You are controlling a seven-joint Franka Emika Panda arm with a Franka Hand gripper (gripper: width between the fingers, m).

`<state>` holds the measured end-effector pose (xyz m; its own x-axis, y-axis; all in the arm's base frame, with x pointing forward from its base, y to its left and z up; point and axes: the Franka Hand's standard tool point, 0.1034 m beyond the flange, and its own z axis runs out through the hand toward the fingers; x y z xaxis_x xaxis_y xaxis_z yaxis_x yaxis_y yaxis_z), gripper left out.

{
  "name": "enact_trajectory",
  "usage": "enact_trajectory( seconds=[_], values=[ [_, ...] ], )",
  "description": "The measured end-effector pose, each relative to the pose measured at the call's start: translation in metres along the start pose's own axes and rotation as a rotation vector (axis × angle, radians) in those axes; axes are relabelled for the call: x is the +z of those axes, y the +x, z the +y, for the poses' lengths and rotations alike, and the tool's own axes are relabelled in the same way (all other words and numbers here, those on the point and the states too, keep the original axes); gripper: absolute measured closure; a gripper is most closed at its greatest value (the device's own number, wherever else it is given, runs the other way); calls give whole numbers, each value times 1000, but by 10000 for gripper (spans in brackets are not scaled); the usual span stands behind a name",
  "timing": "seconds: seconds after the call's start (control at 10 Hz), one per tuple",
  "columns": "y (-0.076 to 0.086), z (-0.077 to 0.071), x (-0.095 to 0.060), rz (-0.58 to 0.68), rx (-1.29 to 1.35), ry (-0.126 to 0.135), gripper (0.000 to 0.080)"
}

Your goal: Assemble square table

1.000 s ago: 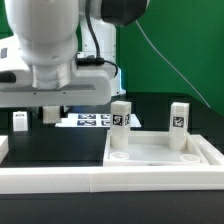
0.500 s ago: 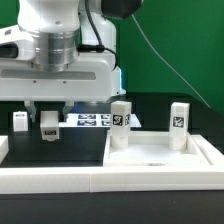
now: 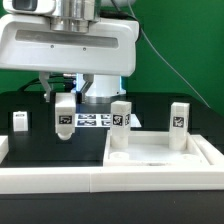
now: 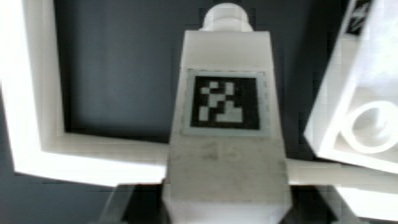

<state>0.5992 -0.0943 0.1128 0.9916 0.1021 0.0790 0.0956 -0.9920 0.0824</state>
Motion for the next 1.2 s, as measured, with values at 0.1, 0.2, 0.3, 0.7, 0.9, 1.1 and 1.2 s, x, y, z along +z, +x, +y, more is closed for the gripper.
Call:
enact_trajectory(
  seconds=[0.1, 0.2, 0.3, 0.7, 0.9, 1.1, 1.2],
  values=[
    [-2, 1, 3, 31, -2, -8, 509],
    [4, 4, 1, 103, -8, -31, 509],
    [6, -11, 0, 102, 56, -17, 509],
    [47, -58, -29, 84, 141, 21, 509],
    [48, -56, -27, 91, 129, 18, 509],
    [48, -56, -27, 91, 129, 18, 509],
    [48, -60, -27, 92, 150, 20, 509]
  ],
)
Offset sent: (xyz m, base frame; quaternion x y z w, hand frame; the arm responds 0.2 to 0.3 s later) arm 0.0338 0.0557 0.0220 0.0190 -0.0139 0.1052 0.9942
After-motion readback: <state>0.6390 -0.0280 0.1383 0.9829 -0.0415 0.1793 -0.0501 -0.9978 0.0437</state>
